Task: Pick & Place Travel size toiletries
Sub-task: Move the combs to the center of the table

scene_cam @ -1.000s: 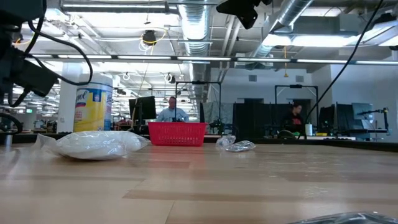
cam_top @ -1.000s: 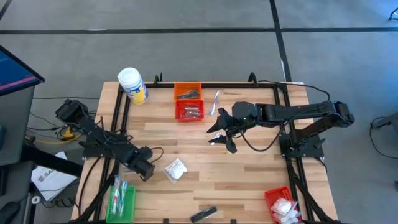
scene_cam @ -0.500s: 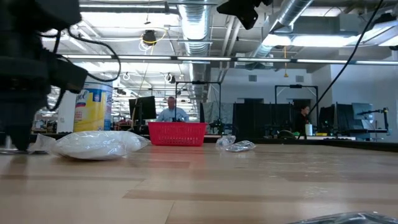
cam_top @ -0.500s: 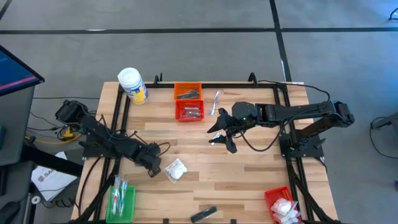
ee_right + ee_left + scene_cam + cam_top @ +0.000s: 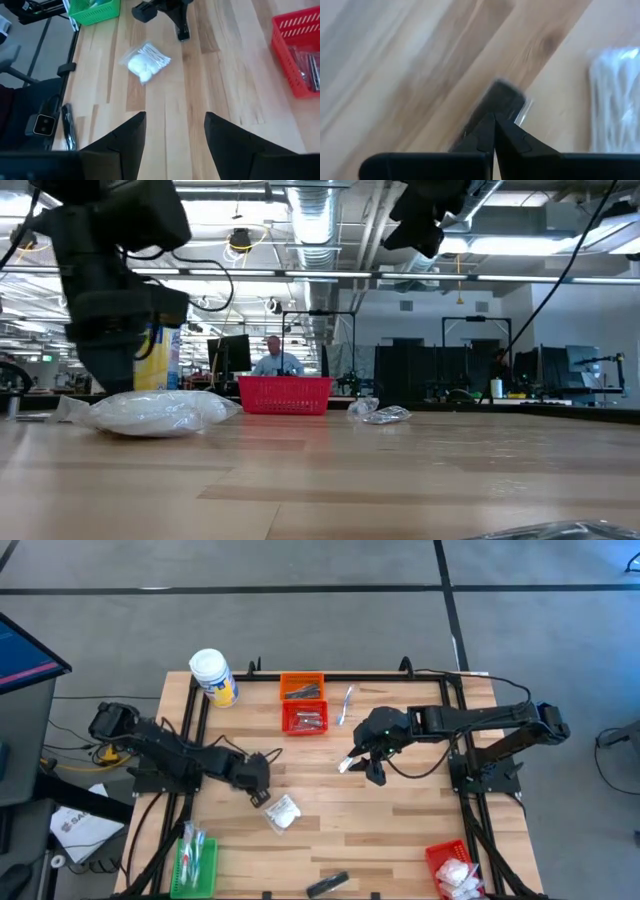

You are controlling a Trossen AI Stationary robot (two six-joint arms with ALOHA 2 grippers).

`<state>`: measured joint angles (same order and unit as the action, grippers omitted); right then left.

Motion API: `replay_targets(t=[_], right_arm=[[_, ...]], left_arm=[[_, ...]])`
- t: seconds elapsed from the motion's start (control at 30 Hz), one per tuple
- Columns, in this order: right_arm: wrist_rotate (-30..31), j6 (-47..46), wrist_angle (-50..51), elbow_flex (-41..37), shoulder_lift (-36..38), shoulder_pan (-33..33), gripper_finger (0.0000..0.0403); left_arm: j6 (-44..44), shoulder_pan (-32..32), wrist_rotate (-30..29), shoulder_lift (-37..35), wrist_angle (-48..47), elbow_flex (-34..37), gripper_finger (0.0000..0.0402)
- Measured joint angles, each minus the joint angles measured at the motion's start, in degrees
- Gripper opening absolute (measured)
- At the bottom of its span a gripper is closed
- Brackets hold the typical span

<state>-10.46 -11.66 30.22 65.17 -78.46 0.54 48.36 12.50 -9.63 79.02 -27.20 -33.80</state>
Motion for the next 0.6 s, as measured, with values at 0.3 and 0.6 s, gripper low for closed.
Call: replay_targets(t=[0.3, 0.6], right_arm=[[0.00, 0.09, 0.33, 0.00, 0.00, -0.19, 0.0192], [0.01, -0.24, -0.77, 0.02, -1.21, 1.82, 0.0196]], left_arm=[[-4.77, -3.92, -2.13, 0.00, 6.55, 0.00, 0.0000], [-8.93, -4.90, -1.54, 7.12, 14.11, -0.53, 0.0000]])
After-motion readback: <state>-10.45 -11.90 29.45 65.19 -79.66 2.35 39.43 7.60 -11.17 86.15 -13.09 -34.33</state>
